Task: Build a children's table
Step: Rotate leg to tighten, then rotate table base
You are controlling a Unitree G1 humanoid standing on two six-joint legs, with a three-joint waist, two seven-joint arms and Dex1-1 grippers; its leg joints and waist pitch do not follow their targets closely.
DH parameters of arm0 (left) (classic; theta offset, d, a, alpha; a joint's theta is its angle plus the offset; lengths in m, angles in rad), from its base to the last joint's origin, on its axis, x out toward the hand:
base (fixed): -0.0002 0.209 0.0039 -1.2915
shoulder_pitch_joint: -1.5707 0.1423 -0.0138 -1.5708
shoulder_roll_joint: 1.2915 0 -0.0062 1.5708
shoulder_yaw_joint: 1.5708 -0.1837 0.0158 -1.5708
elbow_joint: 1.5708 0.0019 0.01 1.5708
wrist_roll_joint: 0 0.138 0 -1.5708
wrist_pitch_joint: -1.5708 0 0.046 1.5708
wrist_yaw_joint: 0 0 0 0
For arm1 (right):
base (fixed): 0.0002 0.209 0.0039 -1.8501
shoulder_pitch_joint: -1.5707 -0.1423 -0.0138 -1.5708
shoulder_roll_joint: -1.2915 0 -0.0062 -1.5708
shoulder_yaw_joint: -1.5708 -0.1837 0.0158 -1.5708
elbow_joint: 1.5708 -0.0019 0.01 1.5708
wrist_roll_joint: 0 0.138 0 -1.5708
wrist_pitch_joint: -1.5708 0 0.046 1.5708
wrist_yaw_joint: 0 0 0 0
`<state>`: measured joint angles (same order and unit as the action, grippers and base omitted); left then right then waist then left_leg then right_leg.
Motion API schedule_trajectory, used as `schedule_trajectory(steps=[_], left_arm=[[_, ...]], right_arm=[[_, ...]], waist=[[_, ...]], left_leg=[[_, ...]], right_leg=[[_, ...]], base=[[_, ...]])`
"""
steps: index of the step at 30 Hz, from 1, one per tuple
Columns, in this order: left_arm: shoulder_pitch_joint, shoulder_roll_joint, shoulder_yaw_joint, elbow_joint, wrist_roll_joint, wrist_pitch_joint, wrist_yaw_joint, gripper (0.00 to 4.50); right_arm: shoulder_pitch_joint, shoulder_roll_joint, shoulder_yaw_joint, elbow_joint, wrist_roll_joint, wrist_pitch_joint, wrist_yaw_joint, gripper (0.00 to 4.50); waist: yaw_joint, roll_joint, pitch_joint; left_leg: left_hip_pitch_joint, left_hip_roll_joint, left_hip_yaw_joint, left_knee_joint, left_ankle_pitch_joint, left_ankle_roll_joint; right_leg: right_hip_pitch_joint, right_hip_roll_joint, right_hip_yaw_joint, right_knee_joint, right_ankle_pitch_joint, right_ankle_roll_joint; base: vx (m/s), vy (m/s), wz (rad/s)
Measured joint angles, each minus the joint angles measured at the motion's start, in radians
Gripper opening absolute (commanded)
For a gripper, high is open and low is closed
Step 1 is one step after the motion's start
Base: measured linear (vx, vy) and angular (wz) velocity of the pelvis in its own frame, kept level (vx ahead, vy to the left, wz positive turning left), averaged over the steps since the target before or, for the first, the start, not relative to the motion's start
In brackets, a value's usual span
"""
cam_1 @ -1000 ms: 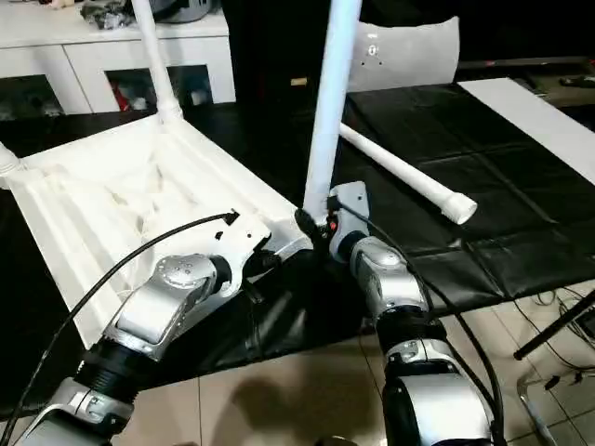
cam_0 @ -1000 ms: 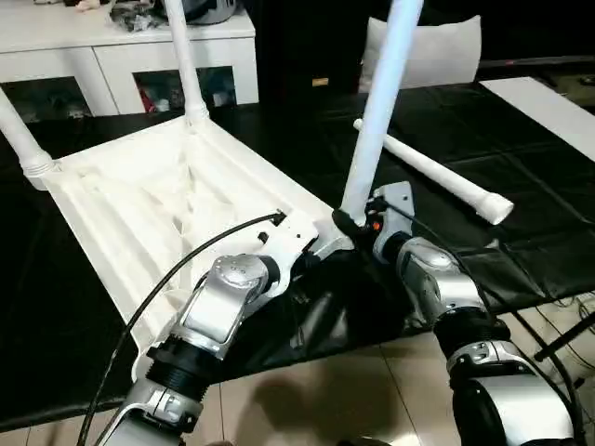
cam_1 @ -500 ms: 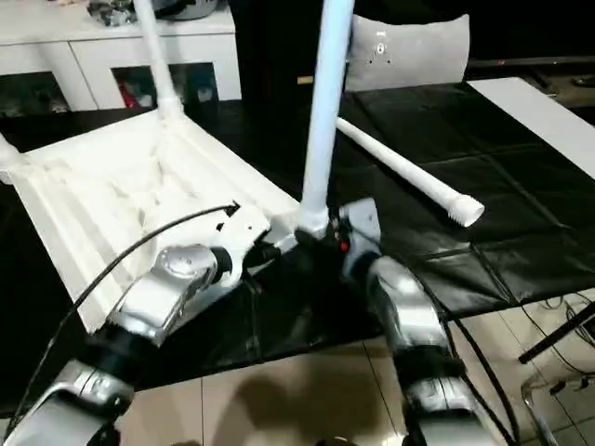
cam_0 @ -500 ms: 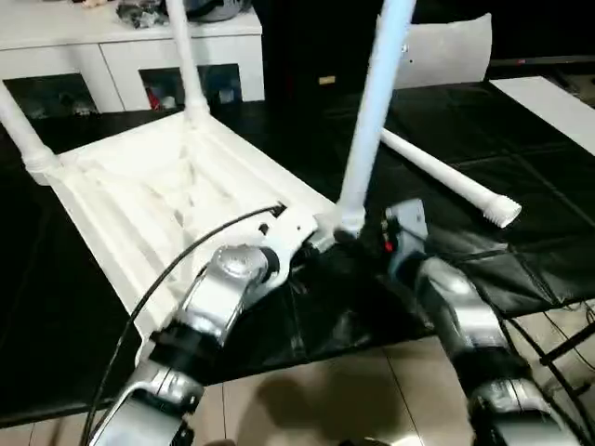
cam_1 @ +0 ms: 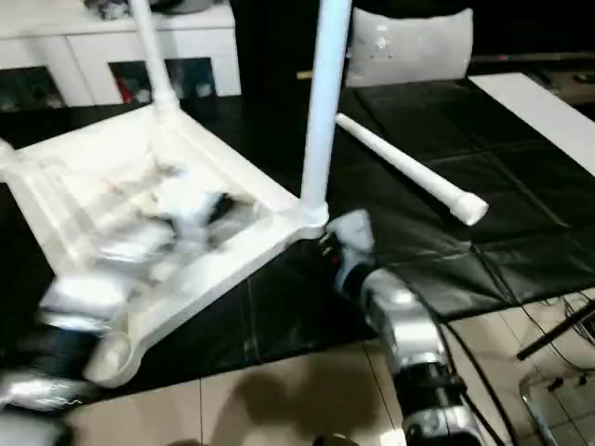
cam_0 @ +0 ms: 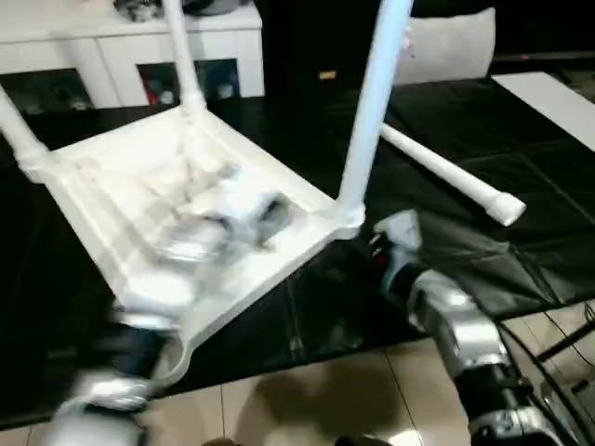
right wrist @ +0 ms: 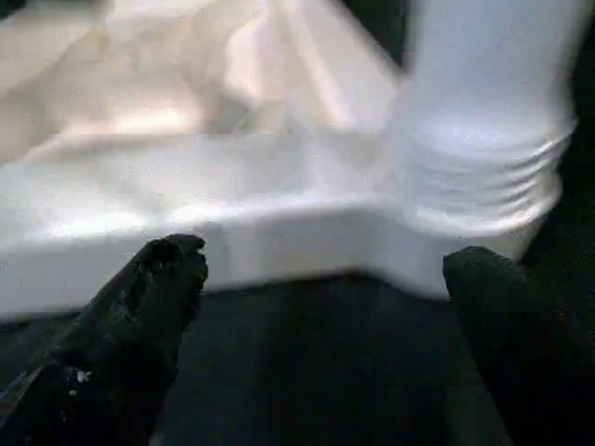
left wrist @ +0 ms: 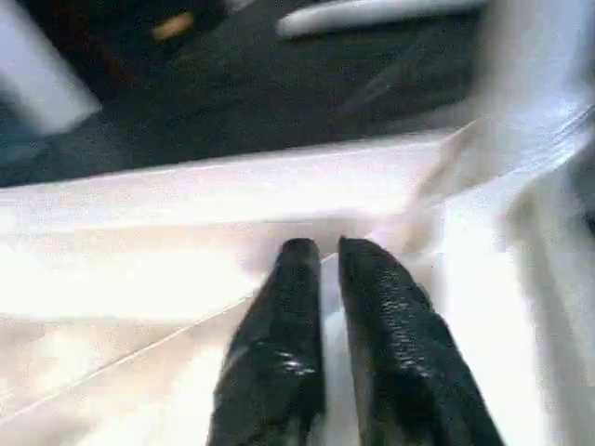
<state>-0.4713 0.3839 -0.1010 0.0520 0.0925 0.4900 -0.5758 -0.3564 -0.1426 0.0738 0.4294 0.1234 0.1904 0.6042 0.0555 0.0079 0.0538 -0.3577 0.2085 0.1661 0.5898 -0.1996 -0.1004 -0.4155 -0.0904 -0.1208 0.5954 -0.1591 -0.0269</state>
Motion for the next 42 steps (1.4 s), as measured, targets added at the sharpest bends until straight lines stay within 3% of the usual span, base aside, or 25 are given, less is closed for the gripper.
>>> schedule_trajectory(steps=[4, 7, 10, 16, 23, 26, 29, 32, 42], left_arm=[[0.094, 0.159, 0.017, -0.109, 0.053, 0.094, -0.072, 0.02], [0.174, 0.279, 0.018, -0.129, 0.109, 0.167, -0.092, 0.02], [0.193, 0.323, 0.029, -0.140, 0.123, 0.214, -0.095, 0.02], [0.218, 0.384, 0.022, -0.188, 0.128, 0.305, -0.128, 0.02], [0.264, 0.410, -0.076, -0.260, 0.111, 0.391, -0.226, 0.02], [0.306, 0.462, -0.125, -0.312, 0.047, 0.403, -0.323, 0.02], [0.309, 0.459, -0.141, -0.343, 0.010, 0.387, -0.379, 0.02], [0.301, 0.446, -0.154, -0.344, -0.014, 0.379, -0.421, 0.02], [0.187, 0.214, -0.195, -0.209, -0.097, 0.268, -0.405, 0.02]], right_arm=[[0.007, 0.004, 0.053, -0.016, -0.013, 0.046, 0.024, 4.50], [0.008, 0.004, 0.083, -0.035, -0.021, 0.064, 0.037, 4.50], [0.006, 0.011, 0.092, -0.032, -0.022, 0.072, 0.037, 4.50], [-0.042, 0.033, 0.105, 0.011, -0.049, 0.074, 0.028, 4.50], [-0.093, 0.054, 0.112, 0.096, -0.057, 0.069, -0.005, 4.50], [-0.137, 0.070, 0.107, 0.166, -0.058, 0.056, -0.020, 4.50], [-0.179, 0.073, 0.091, 0.235, -0.069, 0.041, -0.031, 4.50], [-0.202, 0.073, 0.084, 0.278, -0.077, 0.022, -0.041, 4.50], [-0.277, 0.050, 0.049, 0.379, -0.088, -0.029, -0.075, 4.50]], waist=[[0.006, 0.001, 0.000], [0.010, -0.001, 0.001], [0.019, -0.001, 0.001], [0.015, -0.002, 0.000], [0.000, -0.002, 0.001], [-0.003, -0.001, 0.001], [0.000, -0.001, 0.001], [-0.009, -0.001, 0.001], [-0.021, -0.001, 0.001]], left_leg=[[0.003, -0.001, 0.000, 0.001, 0.000, 0.000], [0.005, -0.001, 0.000, 0.001, 0.000, -0.001], [0.007, -0.001, 0.000, 0.002, 0.000, -0.001], [0.008, -0.002, -0.001, 0.002, 0.000, -0.001], [0.007, -0.001, -0.002, 0.001, 0.000, -0.001], [0.007, -0.001, -0.001, 0.001, 0.000, -0.001], [0.008, -0.001, -0.001, 0.001, 0.001, -0.002], [0.009, -0.002, 0.000, 0.001, 0.001, -0.002], [0.007, -0.001, 0.001, 0.002, 0.001, -0.003]], right_leg=[[0.000, 0.000, 0.001, 0.000, 0.000, 0.000], [0.001, 0.000, 0.002, 0.000, 0.000, 0.000], [0.003, 0.000, 0.003, 0.000, 0.000, 0.000], [0.004, 0.000, 0.005, 0.001, 0.000, 0.000], [0.004, 0.001, 0.006, 0.002, 0.000, 0.000], [0.004, 0.001, 0.007, 0.002, 0.001, -0.001], [0.005, 0.001, 0.008, 0.002, 0.004, -0.007], [0.006, 0.001, 0.009, 0.002, 0.003, -0.005], [0.003, 0.001, 0.009, 0.003, 0.005, -0.009]], base=[[0.000, 0.000, 0.00], [0.000, 0.000, 0.00], [0.000, 0.000, 0.00], [0.000, 0.000, 0.00], [0.000, 0.000, 0.00], [0.000, 0.000, 0.00], [0.000, 0.000, 0.00], [0.000, 0.000, 0.00], [0.000, 0.000, 0.00]])
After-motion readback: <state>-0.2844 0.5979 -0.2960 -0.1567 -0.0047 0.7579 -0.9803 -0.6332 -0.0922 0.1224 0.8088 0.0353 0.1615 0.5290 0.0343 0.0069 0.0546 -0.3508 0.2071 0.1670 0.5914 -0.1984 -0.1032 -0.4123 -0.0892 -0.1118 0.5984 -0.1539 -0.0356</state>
